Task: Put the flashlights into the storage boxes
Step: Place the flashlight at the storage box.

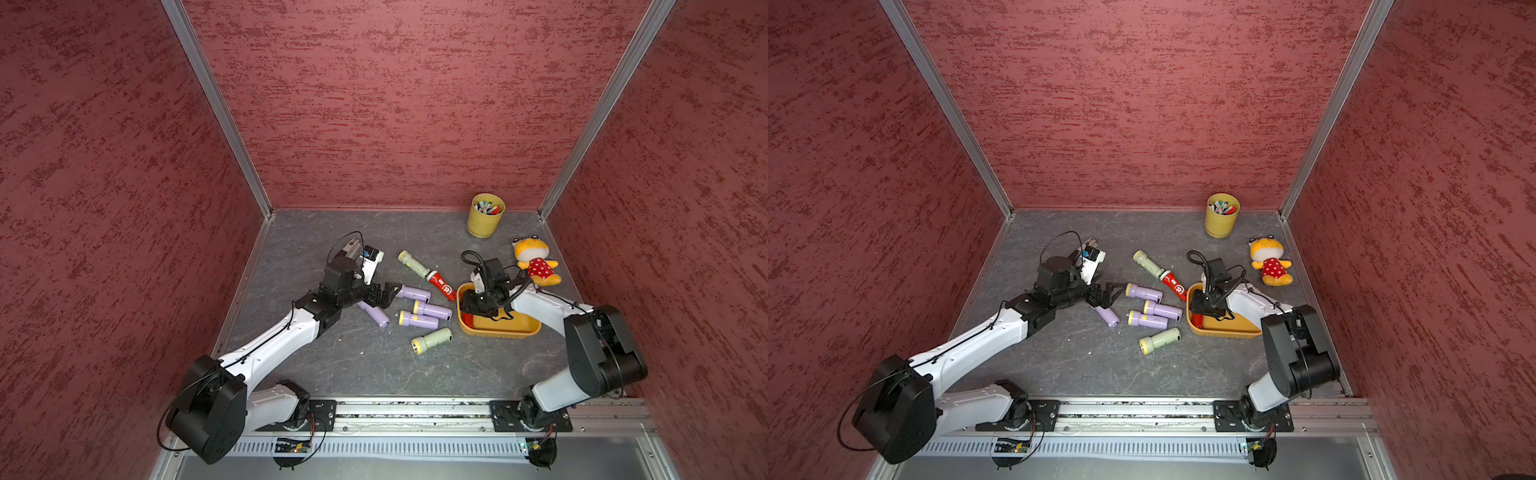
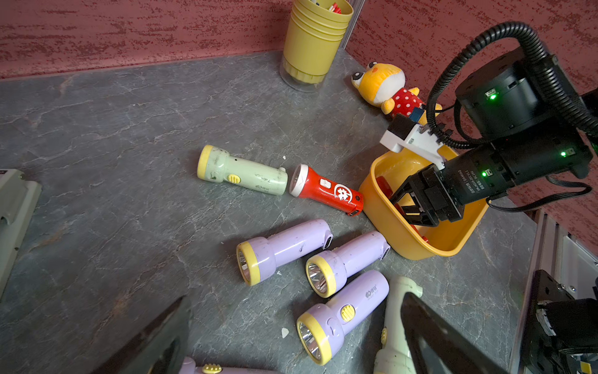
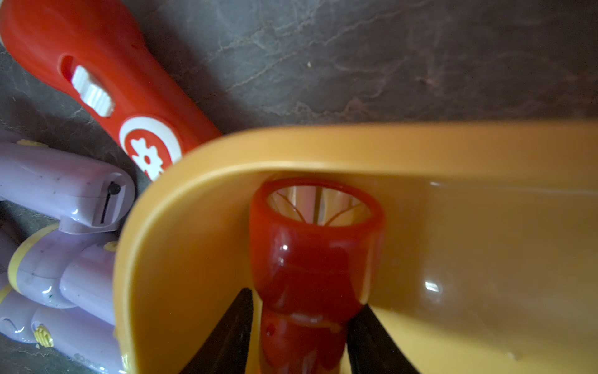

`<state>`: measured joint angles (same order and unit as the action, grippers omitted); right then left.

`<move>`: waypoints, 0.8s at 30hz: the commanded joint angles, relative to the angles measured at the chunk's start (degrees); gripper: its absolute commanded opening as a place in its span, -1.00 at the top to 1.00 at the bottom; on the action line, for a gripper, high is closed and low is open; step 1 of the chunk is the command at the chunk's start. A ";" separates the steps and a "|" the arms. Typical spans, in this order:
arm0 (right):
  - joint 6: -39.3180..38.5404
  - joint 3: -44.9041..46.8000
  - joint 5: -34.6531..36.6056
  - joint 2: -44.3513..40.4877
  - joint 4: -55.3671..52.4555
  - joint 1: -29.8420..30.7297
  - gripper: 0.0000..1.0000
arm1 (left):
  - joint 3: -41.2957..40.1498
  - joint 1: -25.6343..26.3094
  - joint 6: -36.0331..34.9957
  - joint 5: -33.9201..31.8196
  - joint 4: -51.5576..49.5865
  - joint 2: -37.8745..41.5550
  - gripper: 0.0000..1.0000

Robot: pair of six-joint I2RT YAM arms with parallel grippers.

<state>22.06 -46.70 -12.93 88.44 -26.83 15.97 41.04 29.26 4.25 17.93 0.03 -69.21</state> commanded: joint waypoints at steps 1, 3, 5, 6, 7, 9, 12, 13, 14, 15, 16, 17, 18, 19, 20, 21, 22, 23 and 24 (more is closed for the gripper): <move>-0.35 -0.77 1.27 -1.84 -0.40 0.28 0.00 | -0.17 0.28 0.38 0.00 0.65 -0.14 -0.99; -0.48 -0.77 1.93 -2.28 -0.77 0.26 0.00 | -0.17 0.35 0.33 0.00 0.76 -0.19 -0.99; -0.91 -0.68 1.95 -2.56 -0.32 0.28 0.07 | -0.17 0.36 0.41 0.01 0.84 -0.22 -0.99; -1.24 -0.62 1.52 -2.50 0.00 0.28 0.14 | -0.17 0.30 0.41 0.00 0.93 -0.31 -0.99; -1.92 -0.83 1.02 -2.15 -0.04 0.27 0.22 | -0.17 0.36 0.36 0.00 0.85 -0.29 -0.99; -3.10 -1.59 0.93 -1.22 -1.14 0.29 0.26 | -0.17 0.36 0.29 -0.08 0.76 -0.30 -0.99; -4.72 -2.36 1.09 -0.62 -2.73 0.25 0.27 | -0.26 0.36 0.19 -0.27 0.60 -0.31 -0.99; -4.92 -2.40 1.28 -0.70 -2.91 0.29 0.26 | -0.25 0.36 0.22 -0.27 0.58 -0.31 -0.99; -5.01 -2.43 1.54 -0.95 -3.09 0.29 0.22 | -0.27 0.36 0.21 -0.35 0.58 -0.31 -0.99; -5.01 -2.50 1.72 -1.15 -3.21 0.29 0.17 | -0.26 0.36 0.22 -0.36 0.58 -0.29 -0.99; -5.00 -2.44 1.68 -1.17 -3.31 0.29 0.13 | -0.26 0.36 0.17 -0.36 0.65 -0.31 -0.99; -5.06 -2.54 1.63 -1.24 -3.39 0.29 0.09 | -0.30 0.36 0.25 -0.36 0.71 -0.31 -0.99; -4.89 -2.63 1.52 -1.33 -3.56 0.24 0.04 | -0.21 0.36 0.30 -0.36 0.76 -0.30 -0.99; -4.75 -2.75 1.50 -1.50 -3.60 0.27 0.02 | -0.17 0.36 0.36 -0.36 0.84 -0.31 -0.99; -4.71 -2.97 1.65 -1.85 -3.98 0.25 -0.02 | -0.17 0.36 0.41 -0.36 0.85 -0.31 -0.99; -4.68 -3.39 1.87 -2.40 -4.40 0.29 -0.04 | -0.17 0.36 0.44 -0.35 0.93 -0.22 -0.99; -4.62 -3.96 2.15 -2.93 -5.05 0.28 -0.04 | -0.17 0.36 0.57 -0.42 0.96 -0.07 -0.99; -4.76 -4.73 2.57 -3.67 -5.97 0.29 -0.05 | -0.17 0.36 0.82 -0.53 0.93 0.10 -0.99; -4.78 -5.79 3.13 -4.40 -7.09 0.29 -0.05 | -0.25 0.28 0.97 -0.68 0.94 0.41 -0.99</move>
<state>17.91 -49.04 -11.90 86.96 -31.05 15.97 41.04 29.32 4.40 17.85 0.05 -69.28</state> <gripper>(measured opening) 0.525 0.996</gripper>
